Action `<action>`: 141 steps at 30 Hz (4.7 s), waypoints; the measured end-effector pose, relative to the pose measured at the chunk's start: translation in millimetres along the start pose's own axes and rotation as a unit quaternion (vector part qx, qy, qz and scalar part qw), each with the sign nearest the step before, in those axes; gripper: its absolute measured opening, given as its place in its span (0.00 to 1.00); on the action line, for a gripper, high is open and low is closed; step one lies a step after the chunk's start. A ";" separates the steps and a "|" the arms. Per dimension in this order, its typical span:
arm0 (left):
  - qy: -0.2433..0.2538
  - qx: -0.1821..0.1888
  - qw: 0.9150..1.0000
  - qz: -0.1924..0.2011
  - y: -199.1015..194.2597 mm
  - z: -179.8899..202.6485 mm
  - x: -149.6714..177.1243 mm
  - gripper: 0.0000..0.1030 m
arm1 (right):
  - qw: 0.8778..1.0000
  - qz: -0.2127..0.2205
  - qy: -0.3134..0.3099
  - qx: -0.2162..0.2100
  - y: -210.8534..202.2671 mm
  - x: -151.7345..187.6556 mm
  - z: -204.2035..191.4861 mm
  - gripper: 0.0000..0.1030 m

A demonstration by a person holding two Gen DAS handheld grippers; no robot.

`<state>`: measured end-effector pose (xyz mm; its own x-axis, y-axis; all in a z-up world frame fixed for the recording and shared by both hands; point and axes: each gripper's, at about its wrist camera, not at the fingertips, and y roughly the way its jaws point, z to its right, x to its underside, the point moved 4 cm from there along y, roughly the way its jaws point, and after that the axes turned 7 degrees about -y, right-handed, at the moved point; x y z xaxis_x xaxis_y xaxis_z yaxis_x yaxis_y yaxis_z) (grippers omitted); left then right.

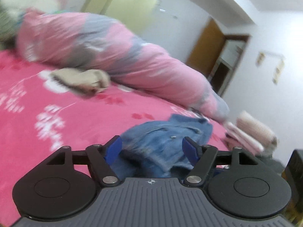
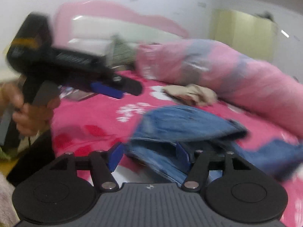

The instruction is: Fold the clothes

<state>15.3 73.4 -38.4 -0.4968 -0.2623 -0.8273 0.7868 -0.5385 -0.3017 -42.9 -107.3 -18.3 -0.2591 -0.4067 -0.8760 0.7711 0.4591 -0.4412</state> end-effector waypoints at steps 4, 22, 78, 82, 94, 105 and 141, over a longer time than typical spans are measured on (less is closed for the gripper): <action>0.154 -0.027 0.987 -0.032 43.3 47.1 4.6 0.80 | 0.986 -0.008 0.152 0.073 -21.6 19.6 66.4 0.61; 0.090 -0.100 0.991 -0.026 123.8 55.9 -9.2 0.24 | 0.857 0.017 0.500 0.124 22.8 84.7 252.9 0.73; -0.171 0.022 0.976 -0.132 -49.0 -36.2 89.6 0.56 | 0.826 -0.115 0.520 -0.185 64.3 88.8 30.9 0.12; -0.188 0.028 0.973 -0.130 -42.9 -39.0 100.5 0.56 | 0.779 -0.067 0.574 -0.242 53.4 91.3 23.6 0.10; -0.325 0.088 0.939 -0.070 -43.6 -84.2 107.0 0.54 | 0.663 -0.061 0.672 -0.326 59.8 124.1 -5.8 0.12; -0.327 0.077 0.937 -0.096 -37.7 -90.2 112.2 0.56 | 0.867 -0.045 0.401 -0.292 1.3 10.9 68.2 0.63; -0.248 -0.010 0.968 0.032 -103.8 -98.8 54.3 0.08 | 0.973 -0.135 -0.070 -0.173 240.4 -84.5 4.1 0.18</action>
<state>-57.1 194.1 -98.9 -0.5573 -0.6497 -0.5170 0.8265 -0.4937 -0.2706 166.7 34.2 -49.5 -0.3249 -0.6414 -0.6951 0.4370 0.5499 -0.7117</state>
